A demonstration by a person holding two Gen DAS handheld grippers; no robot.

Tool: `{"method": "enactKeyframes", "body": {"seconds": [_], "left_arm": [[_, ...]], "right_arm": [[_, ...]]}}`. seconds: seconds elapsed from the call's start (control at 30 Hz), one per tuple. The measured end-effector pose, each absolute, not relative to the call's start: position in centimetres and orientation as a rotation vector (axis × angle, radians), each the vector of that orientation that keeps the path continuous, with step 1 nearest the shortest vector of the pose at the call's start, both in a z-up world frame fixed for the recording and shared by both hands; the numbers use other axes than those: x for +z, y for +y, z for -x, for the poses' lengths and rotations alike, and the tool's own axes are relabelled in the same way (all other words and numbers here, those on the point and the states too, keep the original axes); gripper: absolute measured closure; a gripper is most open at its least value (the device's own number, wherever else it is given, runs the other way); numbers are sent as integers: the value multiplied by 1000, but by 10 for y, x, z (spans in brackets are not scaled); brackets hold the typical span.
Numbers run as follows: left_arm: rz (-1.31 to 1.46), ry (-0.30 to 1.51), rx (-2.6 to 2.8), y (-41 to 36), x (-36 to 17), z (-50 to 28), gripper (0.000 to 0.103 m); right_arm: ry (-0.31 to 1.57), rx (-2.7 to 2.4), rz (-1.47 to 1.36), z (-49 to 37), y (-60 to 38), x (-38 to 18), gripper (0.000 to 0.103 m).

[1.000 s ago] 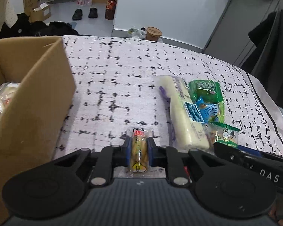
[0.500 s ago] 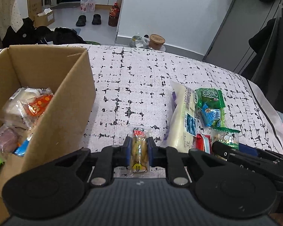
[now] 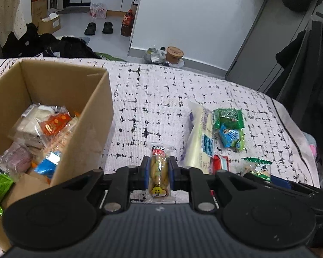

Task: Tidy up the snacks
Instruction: 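Carry the snack stick and green bread packet into the box and open both tools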

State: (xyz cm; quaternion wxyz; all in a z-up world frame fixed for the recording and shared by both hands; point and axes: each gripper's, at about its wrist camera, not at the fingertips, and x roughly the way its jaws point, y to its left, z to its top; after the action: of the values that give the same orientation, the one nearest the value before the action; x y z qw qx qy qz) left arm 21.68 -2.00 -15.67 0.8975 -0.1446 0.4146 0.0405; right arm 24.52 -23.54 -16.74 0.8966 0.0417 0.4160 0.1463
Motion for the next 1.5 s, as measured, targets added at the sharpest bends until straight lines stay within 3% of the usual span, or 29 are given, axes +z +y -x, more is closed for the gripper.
{"method": "enactKeyframes", "body": {"seconds": [0.8, 1.5], "left_arm": [[321, 737, 108, 17, -89, -186, 87], [350, 713, 231, 77, -72, -149, 87]], "right_arm": [[715, 499, -162, -235, -189, -90, 56], [678, 683, -132, -218, -122, -69, 56]]}}
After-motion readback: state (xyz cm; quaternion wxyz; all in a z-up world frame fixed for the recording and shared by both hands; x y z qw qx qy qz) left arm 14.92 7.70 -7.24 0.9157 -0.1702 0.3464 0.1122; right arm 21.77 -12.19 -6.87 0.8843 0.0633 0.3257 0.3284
